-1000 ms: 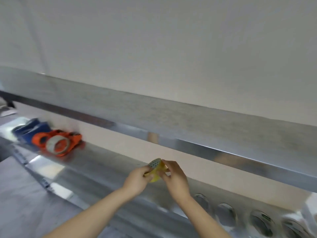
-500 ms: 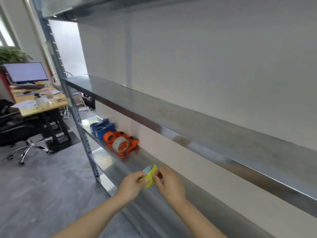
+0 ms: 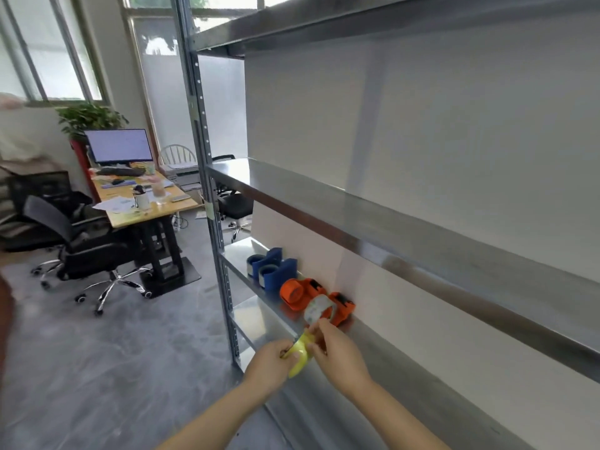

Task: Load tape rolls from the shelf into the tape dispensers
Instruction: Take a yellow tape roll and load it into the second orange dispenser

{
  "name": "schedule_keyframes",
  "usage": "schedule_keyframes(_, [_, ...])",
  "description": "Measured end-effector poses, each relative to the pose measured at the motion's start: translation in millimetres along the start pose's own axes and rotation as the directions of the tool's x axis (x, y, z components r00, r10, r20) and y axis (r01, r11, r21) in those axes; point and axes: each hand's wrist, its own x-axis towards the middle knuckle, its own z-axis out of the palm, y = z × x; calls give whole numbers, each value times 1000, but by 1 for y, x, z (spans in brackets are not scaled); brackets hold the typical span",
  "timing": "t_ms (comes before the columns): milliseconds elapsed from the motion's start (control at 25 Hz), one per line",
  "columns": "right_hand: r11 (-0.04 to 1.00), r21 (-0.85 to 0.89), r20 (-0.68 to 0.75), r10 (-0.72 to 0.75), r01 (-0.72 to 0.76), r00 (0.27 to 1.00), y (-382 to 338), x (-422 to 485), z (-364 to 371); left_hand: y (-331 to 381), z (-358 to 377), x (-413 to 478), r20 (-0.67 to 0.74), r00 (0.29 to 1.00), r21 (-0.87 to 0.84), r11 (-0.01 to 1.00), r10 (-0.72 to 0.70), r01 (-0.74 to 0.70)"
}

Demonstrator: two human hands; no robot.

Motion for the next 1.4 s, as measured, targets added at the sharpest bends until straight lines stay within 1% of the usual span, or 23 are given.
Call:
schedule_keyframes(80, [997,60,24,42,-43,999,-11,19,13,-11,-16,18,4,1000,-22,1000,-18,18])
schedule_keyframes(240, [945,274,10,185,-180,983,-6,54,35,-29,-28,55,70,997,-112,993,-40,48])
schedule_keyframes(360, [938,279,-14,218,-206,976,6,88,47,-37,-31,86,154,987,-187,980,-36,65])
schedule_keyframes(480, [956,221,-83,214,-192,973,20,132,55,-37,-42,127,197,979,-261,959,-57,108])
schedule_keyframes(600, [963,156,-124,240,-220,963,37,176,56,-45,-59,178,145,988,-274,957,-51,90])
schedule_keyframes(720, [956,84,-122,291,-282,949,57,216,63,-56,-75,236,114,992,-141,987,-61,77])
schedule_keyframes(880, [922,-106,-104,363,-373,926,68,249,69,-69,-73,303,159,985,7,997,-71,71])
schedule_keyframes(960, [893,-189,-106,396,-409,912,69,255,70,-74,-59,325,215,971,49,994,-107,99])
schedule_keyframes(1040, [869,-246,-105,418,-430,903,69,262,73,-76,-45,343,291,950,91,992,-115,92])
schedule_keyframes(1160, [819,-271,-140,486,-505,863,70,271,87,-79,-27,369,440,889,128,989,-127,78])
schedule_keyframes(1280, [754,-320,-145,559,-573,816,71,280,101,-82,-14,385,555,827,87,995,-90,50])
schedule_keyframes(1400, [669,-381,-153,636,-639,757,74,282,114,-82,-13,392,631,771,17,995,-86,97])
